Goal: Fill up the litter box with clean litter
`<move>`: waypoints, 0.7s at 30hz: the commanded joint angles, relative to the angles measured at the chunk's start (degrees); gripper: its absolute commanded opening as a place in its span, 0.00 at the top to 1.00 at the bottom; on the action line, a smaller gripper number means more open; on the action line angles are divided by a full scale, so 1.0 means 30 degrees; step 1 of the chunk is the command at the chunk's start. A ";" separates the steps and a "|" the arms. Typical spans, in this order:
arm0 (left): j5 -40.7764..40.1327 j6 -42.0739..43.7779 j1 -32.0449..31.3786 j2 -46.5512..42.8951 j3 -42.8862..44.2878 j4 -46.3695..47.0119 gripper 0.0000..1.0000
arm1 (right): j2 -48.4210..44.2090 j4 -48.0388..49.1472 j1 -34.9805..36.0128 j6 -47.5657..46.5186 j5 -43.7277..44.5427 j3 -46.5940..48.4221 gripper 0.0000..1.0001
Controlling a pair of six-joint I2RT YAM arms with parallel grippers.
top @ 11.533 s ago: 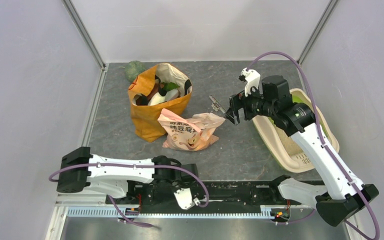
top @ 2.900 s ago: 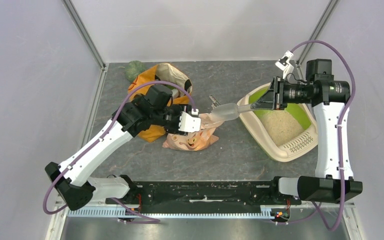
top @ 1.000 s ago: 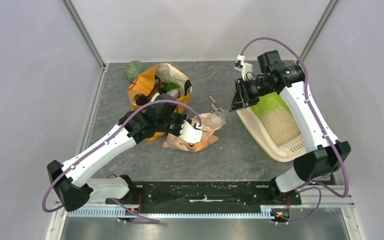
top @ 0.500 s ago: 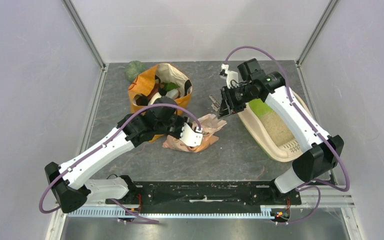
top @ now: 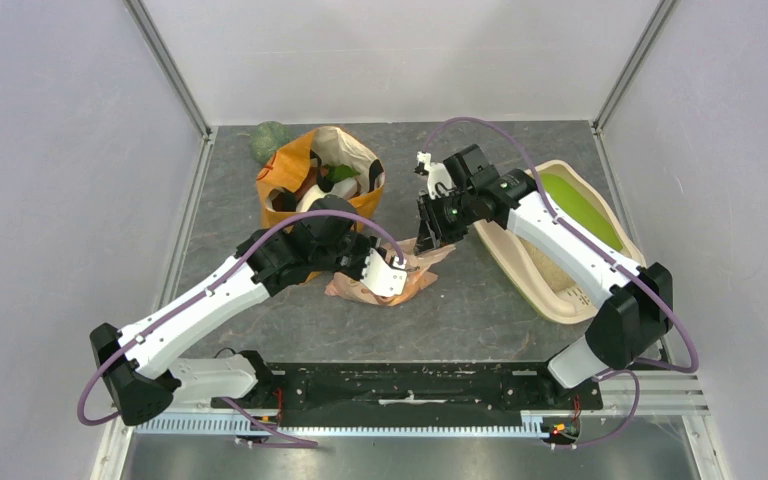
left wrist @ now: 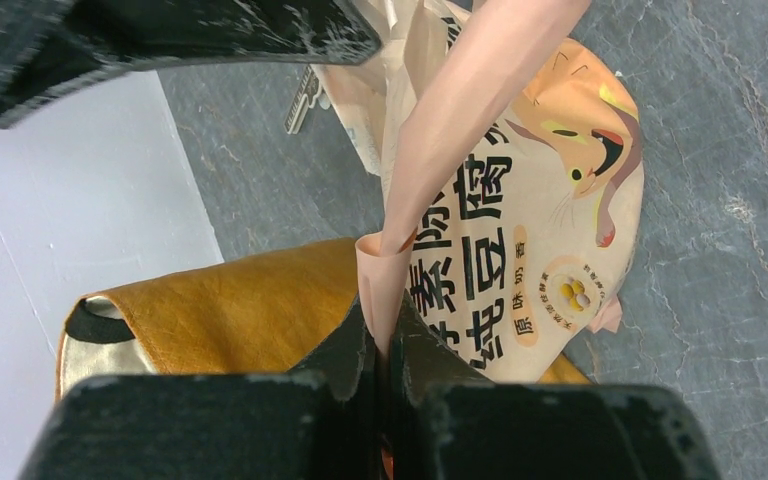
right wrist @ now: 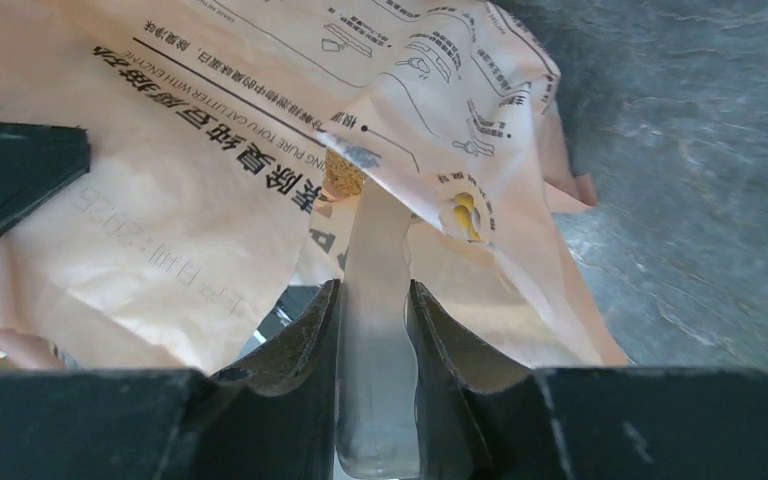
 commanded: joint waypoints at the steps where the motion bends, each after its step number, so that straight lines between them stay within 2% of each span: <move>1: 0.0875 -0.0393 -0.0296 -0.0495 0.0005 0.1143 0.98 | 0.1175 0.1227 0.0046 0.0702 0.0174 -0.2596 1.00; 5: 0.0870 -0.0517 -0.0294 -0.0461 0.0035 0.1132 0.98 | 0.0948 0.3751 -0.0326 0.1432 -0.1858 -0.4380 1.00; 13: 0.0722 -0.0845 -0.0282 -0.0616 -0.0024 0.0954 0.98 | 0.0085 0.9085 -0.2951 0.4128 -0.8407 -0.7182 1.00; 21: 0.0662 -0.0896 -0.0289 -0.0746 -0.0066 0.0697 0.98 | -0.2286 1.3391 -0.5420 0.8093 -1.2008 -0.9755 1.00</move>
